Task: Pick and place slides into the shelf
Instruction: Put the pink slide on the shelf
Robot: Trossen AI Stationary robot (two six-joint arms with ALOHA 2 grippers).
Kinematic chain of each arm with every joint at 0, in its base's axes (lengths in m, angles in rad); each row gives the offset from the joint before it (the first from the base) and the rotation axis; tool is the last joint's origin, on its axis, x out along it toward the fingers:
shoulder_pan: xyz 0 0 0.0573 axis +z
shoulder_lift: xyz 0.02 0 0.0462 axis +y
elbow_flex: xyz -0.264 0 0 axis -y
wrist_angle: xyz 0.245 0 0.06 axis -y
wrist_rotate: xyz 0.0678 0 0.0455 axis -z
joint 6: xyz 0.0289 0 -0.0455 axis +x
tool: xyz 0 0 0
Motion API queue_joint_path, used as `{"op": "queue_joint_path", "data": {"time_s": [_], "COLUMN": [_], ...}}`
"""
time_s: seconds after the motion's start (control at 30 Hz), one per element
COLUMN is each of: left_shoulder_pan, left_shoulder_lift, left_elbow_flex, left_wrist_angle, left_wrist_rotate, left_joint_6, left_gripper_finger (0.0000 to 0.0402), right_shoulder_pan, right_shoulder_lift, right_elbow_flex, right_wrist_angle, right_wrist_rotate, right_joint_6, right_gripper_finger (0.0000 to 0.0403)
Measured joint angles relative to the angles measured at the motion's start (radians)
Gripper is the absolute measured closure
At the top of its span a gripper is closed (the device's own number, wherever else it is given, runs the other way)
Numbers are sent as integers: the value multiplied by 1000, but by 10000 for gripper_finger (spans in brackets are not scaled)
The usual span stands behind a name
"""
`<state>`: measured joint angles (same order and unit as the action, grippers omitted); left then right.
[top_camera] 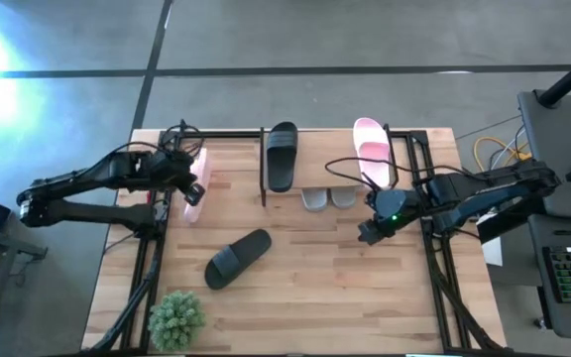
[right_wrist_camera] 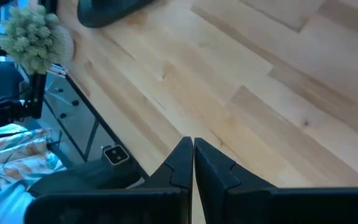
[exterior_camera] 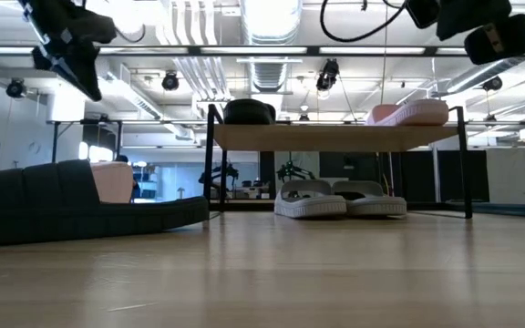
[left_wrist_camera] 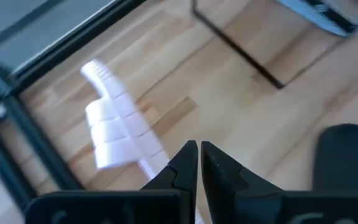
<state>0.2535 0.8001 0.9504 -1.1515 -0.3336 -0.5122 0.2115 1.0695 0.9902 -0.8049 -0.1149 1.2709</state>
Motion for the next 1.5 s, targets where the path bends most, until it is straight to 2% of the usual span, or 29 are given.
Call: {"op": "queue_joint_path", "data": {"time_s": [0.2,0.4,0.63,0.73,0.83,1.17,1.23,1.37,1.5], "left_shoulder_pan": [22,21,22,22,21,21,22,22,22], "left_shoulder_lift": [-70,-167,-328,-371,-387,-361,-352,-306,-263], "left_elbow_flex": [-53,-130,-285,-346,-369,-391,-379,-375,-392], "left_wrist_angle": [-1,-5,-22,-3,52,88,137,120,116], "left_wrist_rotate": [-20,-87,-62,-79,-114,-184,-208,-303,-270], "left_joint_6": [-96,-374,-702,-764,-773,-851,-955,-1023,-1118], "left_gripper_finger": [395,390,334,306,280,211,208,214,229], "right_shoulder_pan": [0,0,0,0,0,0,0,0,-1], "right_shoulder_lift": [0,0,0,0,0,0,0,0,0], "right_elbow_flex": [8,6,5,5,5,4,4,4,4], "right_wrist_angle": [-5,-7,-8,-10,-13,-30,-30,-33,-38], "right_wrist_rotate": [29,39,48,56,57,68,68,91,93], "right_joint_6": [-23,-25,-51,-53,-53,-49,-49,-50,-59], "right_gripper_finger": [394,394,394,394,394,394,394,394,394]}}
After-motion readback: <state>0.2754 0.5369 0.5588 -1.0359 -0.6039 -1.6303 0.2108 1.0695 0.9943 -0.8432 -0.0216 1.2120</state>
